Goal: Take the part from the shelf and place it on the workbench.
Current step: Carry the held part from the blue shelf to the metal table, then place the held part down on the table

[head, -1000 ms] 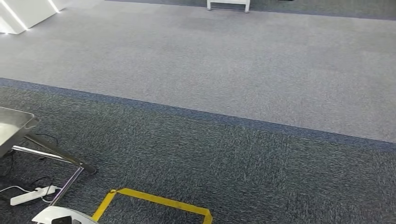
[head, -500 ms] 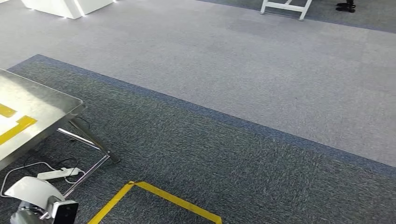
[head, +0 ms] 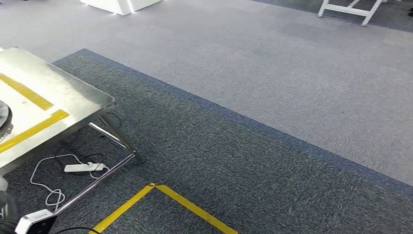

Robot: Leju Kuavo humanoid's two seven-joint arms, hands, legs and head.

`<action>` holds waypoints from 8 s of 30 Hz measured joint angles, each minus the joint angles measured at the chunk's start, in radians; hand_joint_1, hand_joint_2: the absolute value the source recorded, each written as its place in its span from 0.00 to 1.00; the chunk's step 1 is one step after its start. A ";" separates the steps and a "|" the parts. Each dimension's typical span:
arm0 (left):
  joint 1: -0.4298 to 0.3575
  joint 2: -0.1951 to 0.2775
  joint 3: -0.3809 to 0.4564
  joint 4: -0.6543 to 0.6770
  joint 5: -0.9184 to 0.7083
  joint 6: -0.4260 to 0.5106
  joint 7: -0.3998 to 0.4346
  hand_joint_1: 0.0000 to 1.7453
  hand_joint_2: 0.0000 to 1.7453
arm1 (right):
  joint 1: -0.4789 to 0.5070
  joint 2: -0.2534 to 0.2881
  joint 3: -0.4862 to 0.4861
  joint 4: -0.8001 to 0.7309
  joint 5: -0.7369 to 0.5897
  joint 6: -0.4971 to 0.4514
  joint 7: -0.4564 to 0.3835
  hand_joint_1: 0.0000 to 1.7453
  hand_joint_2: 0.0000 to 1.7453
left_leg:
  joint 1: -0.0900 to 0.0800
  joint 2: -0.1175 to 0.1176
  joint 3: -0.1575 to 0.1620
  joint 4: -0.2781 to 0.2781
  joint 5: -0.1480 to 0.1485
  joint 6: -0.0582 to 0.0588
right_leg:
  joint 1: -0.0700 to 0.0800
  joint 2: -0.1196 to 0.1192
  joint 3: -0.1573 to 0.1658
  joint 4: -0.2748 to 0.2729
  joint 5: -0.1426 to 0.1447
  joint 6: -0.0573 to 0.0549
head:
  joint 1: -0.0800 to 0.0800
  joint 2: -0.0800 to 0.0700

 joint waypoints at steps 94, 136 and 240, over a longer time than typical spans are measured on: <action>-0.013 -0.015 0.302 -0.124 -0.039 -0.002 0.001 1.00 1.00 | -0.003 0.012 0.011 0.000 -0.046 0.016 -0.024 0.00 0.00 | 0.001 -0.033 -0.019 -0.051 0.065 0.006 | 0.003 0.074 0.126 -0.034 -0.101 0.007 | 0.002 0.000; 0.002 -0.016 0.215 -0.106 -0.204 -0.001 0.002 1.00 1.00 | -0.008 0.012 0.012 0.002 -0.037 0.019 -0.021 0.00 0.00 | 0.001 -0.038 -0.001 -0.075 0.026 0.023 | 0.012 0.084 0.074 -0.028 -0.075 0.010 | 0.000 0.000; -0.264 0.338 -0.640 0.228 -0.670 0.000 0.428 0.00 0.00 | -0.024 0.033 0.174 0.003 -0.106 0.041 0.055 0.00 0.00 | -0.001 -0.034 0.023 -0.120 0.049 0.048 | 0.004 0.082 0.037 0.050 -0.124 0.038 | 0.002 0.000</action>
